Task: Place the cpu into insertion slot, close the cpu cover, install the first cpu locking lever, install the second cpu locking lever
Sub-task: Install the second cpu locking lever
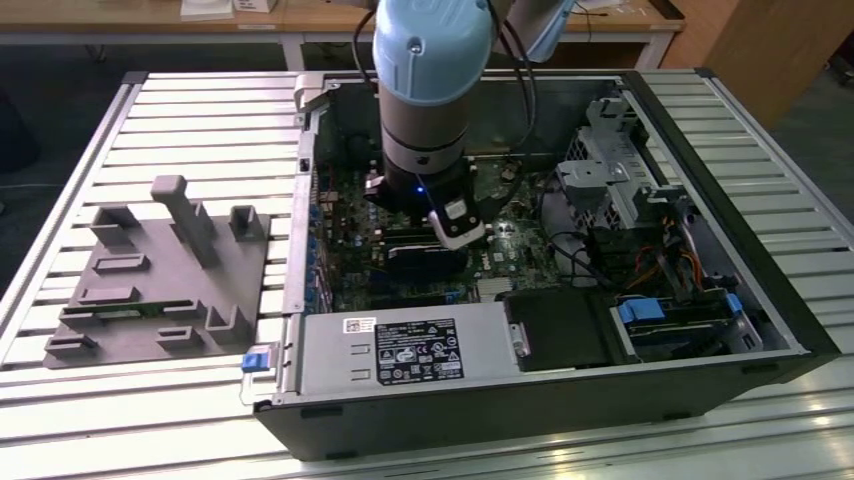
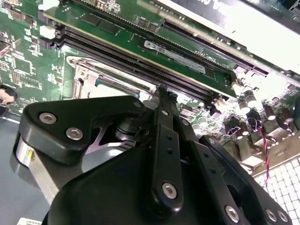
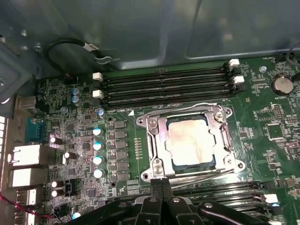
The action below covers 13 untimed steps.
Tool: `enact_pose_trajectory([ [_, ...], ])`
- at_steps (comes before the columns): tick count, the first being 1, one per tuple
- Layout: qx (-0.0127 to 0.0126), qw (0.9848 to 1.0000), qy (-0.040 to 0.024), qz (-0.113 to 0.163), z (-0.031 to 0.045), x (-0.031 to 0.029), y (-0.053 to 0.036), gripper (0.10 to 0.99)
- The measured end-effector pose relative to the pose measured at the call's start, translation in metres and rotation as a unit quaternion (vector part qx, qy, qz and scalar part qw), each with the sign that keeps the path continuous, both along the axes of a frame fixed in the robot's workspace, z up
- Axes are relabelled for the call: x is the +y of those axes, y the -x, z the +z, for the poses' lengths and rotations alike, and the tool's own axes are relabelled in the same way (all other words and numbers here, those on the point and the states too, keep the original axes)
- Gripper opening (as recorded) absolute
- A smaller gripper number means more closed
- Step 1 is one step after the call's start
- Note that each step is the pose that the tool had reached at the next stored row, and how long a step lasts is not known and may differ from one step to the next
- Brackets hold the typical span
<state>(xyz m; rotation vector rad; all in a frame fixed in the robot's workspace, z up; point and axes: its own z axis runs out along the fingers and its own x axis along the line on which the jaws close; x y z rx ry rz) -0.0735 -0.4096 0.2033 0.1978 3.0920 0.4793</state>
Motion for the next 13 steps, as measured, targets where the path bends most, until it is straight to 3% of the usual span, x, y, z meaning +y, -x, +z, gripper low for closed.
enact_pose_trajectory([
  [13,0.0003,0.9997,-0.0224,0.006,-0.0116,-0.0016,0.0057,0.106],
])
